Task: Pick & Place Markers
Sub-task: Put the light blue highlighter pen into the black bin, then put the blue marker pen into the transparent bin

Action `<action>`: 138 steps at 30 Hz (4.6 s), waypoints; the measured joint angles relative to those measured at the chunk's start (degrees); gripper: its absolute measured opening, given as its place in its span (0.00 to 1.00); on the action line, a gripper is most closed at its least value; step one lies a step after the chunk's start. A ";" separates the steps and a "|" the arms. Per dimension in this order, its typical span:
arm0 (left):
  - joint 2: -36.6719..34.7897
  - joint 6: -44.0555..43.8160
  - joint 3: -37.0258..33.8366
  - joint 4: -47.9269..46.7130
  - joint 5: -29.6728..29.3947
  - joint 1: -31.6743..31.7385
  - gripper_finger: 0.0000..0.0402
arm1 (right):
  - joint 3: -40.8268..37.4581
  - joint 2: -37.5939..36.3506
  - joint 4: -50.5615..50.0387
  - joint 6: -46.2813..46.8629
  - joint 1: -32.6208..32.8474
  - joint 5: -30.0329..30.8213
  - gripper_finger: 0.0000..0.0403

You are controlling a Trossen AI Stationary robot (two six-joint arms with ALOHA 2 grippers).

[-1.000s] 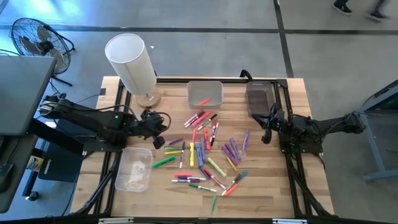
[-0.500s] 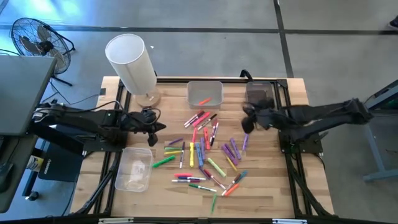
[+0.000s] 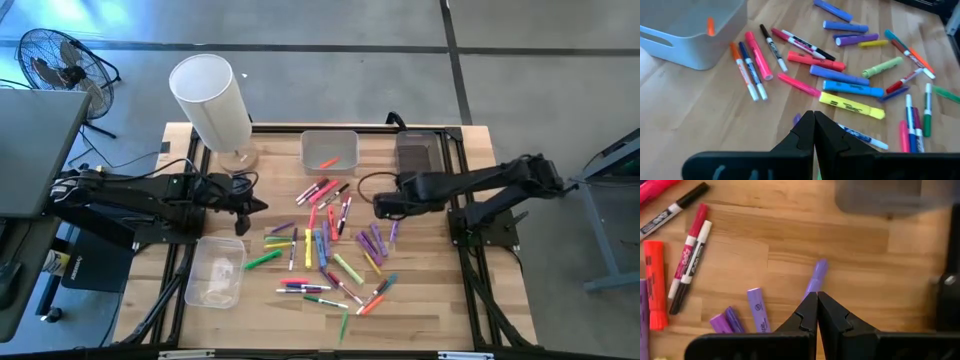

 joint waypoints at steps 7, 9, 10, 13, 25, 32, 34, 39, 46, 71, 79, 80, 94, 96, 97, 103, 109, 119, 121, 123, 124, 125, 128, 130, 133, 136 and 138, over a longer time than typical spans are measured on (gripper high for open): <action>0.02 -0.10 0.00 0.11 1.44 0.00 0.00 | -6.06 0.12 4.25 5.79 -0.50 -2.39 0.00; 0.02 -0.07 0.02 0.14 1.45 0.00 0.00 | -8.35 0.12 6.26 6.36 -0.50 -3.30 0.01; 0.02 -0.07 0.02 0.14 1.44 0.00 0.00 | -9.39 0.12 7.75 6.38 -0.50 -3.68 0.02; 0.02 -0.07 0.02 0.16 1.46 0.00 0.00 | -12.64 0.12 13.59 6.43 -0.46 -4.86 0.09; 0.02 0.42 0.04 0.15 1.48 0.00 0.00 | -22.32 0.12 27.12 8.92 -1.68 -7.49 0.32; 0.02 0.42 0.07 0.16 1.37 0.00 0.00 | -26.39 0.12 32.95 8.68 -2.77 -7.75 0.32; 0.02 0.42 0.07 0.16 1.37 0.00 0.00 | -26.88 0.12 33.31 8.08 -2.84 -8.20 0.32; 0.02 0.42 0.08 0.16 1.33 0.01 0.00 | -28.13 -0.06 33.97 6.75 -2.86 -9.83 0.31; 0.02 0.63 0.09 0.14 1.27 0.01 0.00 | -28.87 -0.03 33.53 -3.16 -2.84 -10.44 0.19; 0.04 1.50 0.09 0.14 -5.09 0.02 0.00 | -29.23 -13.25 31.58 -7.32 -2.66 -9.40 0.13; 0.11 1.43 0.09 0.24 -8.61 0.02 0.00 | -23.93 -24.03 28.31 -12.47 -2.84 0.48 0.13; 0.11 1.24 0.09 0.34 -9.34 0.02 0.00 | -22.36 -24.97 27.53 -14.46 -3.18 2.39 0.13; 0.11 -3.44 0.09 1.29 -12.59 0.02 0.00 | 1.07 -16.24 15.32 -55.83 -33.02 4.68 0.13; 0.11 -5.24 0.09 1.23 -13.31 0.02 0.00 | 0.59 -13.30 15.27 -58.98 -38.64 1.43 0.13; 0.11 -5.93 0.09 1.20 -13.54 0.02 0.00 | 0.05 -11.85 15.28 -60.35 -41.03 0.27 0.13; 0.11 -6.36 0.09 1.16 -13.55 0.02 0.00 | -5.48 -5.69 21.09 -65.89 -50.46 -6.20 0.13; 0.11 -6.36 0.09 1.16 -13.51 0.02 0.00 | -12.05 -2.34 28.44 -67.48 -53.55 -8.23 0.13; 0.11 -6.11 0.09 1.16 -13.47 0.02 0.00 | -16.39 3.07 33.58 -66.93 -54.86 -9.22 0.21; 0.11 -6.08 0.09 1.16 -13.47 0.02 0.00 | -16.37 3.08 33.61 -66.82 -54.86 -9.23 0.24; 0.11 -6.08 0.09 1.16 -13.49 0.02 0.00 | -16.37 2.94 33.52 -66.14 -54.86 -9.28 0.27; 0.11 -6.05 0.09 1.14 -13.49 0.02 0.00 | -16.37 2.72 33.43 -65.96 -54.86 -9.30 0.27; 0.11 -6.05 0.09 1.14 -13.50 0.02 0.00 | -16.37 2.38 33.32 -65.90 -54.86 -9.30 0.27; 0.11 -5.99 0.09 1.09 -13.71 0.02 0.00 | -16.35 0.87 31.98 -65.90 -54.86 -9.18 0.27; 0.11 -5.44 0.09 1.03 -13.95 0.02 0.01 | -16.35 -1.28 30.41 -65.89 -54.84 -8.88 0.27; 0.11 -3.50 0.09 0.97 -13.91 0.02 0.06 | -16.35 -6.28 27.45 -64.57 -54.73 -7.53 0.27; 0.11 -1.57 0.09 0.97 -13.96 0.02 0.15 | -16.35 -12.81 24.04 -61.63 -53.73 -6.56 0.28; 0.15 -1.35 0.09 0.95 -14.25 0.02 0.21 | -16.35 -17.62 22.36 -59.70 -52.26 -6.61 0.27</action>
